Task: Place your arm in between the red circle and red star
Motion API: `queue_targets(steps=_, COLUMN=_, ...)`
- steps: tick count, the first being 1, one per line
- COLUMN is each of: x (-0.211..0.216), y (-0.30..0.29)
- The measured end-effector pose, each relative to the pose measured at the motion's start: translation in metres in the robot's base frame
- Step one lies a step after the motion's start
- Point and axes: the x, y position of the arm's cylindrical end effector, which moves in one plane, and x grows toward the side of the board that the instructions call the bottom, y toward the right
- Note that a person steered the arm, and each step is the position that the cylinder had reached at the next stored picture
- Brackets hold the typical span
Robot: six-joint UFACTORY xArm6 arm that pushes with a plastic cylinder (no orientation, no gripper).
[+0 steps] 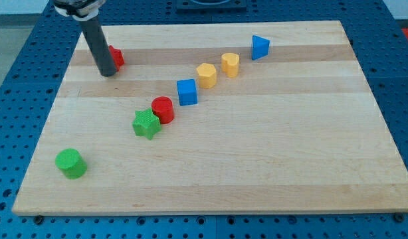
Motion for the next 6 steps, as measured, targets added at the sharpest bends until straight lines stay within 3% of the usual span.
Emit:
queue_targets(steps=1, x=-0.009, y=0.054)
queue_targets(steps=4, x=-0.022, y=0.087)
queue_targets(steps=6, x=-0.006, y=0.069)
